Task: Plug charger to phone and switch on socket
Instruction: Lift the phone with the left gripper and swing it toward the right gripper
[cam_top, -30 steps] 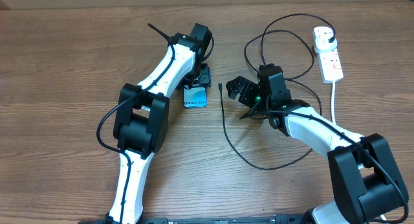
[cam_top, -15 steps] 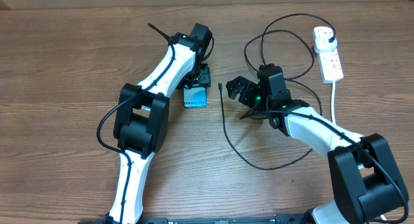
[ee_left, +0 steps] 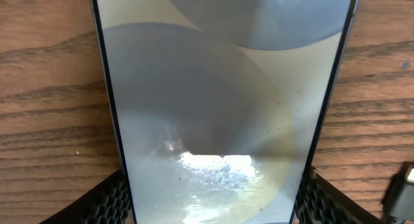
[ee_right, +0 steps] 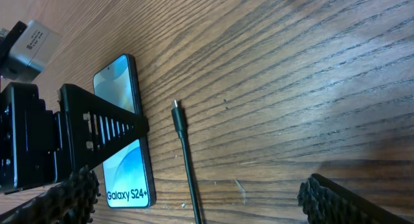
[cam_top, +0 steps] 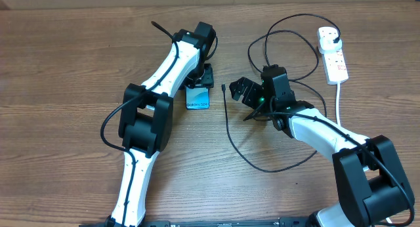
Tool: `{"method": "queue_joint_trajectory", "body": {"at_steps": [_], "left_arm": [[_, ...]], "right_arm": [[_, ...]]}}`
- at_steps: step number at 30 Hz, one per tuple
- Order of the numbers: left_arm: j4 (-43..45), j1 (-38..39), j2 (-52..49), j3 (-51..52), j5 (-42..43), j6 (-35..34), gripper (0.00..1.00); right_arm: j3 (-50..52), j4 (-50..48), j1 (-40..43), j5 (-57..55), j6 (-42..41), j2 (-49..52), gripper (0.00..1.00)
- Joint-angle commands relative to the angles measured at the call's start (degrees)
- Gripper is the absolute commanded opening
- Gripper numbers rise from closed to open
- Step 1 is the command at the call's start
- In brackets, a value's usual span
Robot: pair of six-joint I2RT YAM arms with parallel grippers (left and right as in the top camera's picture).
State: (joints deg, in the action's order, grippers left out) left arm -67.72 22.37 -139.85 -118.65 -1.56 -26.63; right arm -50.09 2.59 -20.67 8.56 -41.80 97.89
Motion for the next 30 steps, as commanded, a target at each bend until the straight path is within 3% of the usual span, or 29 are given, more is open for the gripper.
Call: {"method": "queue_joint_trajectory", "body": {"at_steps": [1, 30], "left_arm": [[-1.53, -0.63, -2.10, -1.86, -1.27, 1.01, 0.58], [-9.70, -1.46, -2.10, -14.23, -2.03, 2.25, 0.52]], "right_arm": [[-0.90, -0.33, 0.17, -0.61, 0.11, -1.01, 1.00], [-0.90, -0.33, 0.17, -0.61, 0.11, -1.01, 1.00]]}}
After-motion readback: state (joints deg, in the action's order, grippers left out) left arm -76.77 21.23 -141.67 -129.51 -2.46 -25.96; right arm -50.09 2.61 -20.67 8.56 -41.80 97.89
